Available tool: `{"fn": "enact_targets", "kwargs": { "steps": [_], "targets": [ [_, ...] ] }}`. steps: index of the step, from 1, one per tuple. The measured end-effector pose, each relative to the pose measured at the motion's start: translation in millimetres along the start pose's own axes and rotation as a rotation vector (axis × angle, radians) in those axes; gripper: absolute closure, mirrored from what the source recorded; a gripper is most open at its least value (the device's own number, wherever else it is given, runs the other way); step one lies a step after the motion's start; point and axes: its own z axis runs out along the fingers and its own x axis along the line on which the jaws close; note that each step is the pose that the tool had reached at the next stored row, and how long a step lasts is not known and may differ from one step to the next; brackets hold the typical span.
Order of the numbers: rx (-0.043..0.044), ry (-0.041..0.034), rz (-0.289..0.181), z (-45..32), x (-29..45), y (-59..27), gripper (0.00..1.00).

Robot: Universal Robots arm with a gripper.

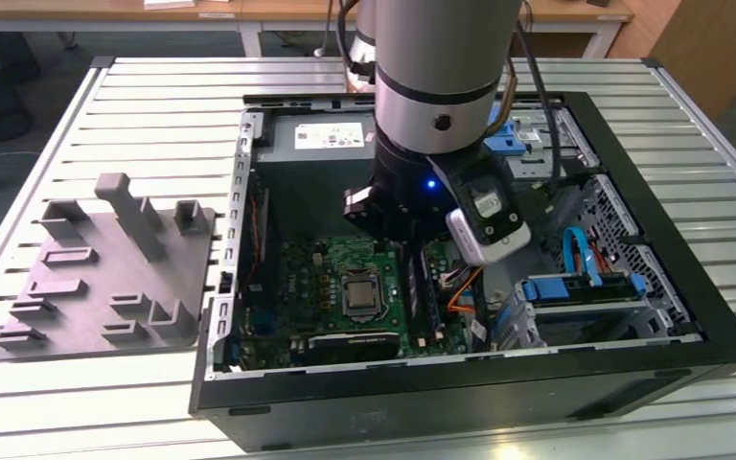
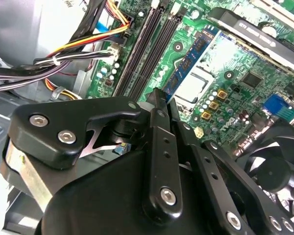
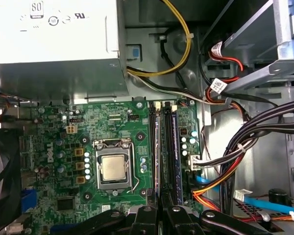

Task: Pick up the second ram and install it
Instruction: 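Insert the second ram into the second slot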

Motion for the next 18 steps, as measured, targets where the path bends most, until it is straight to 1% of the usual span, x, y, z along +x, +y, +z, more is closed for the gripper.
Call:
{"fn": "enact_targets", "kwargs": {
  "steps": [6, 18],
  "targets": [
    [0.0000, 0.0000, 0.000, 7.4, 0.4, -0.4, 0.86],
    [0.0000, 0.0000, 0.000, 15.6, 0.7, -0.9, 0.86]
  ]
}}
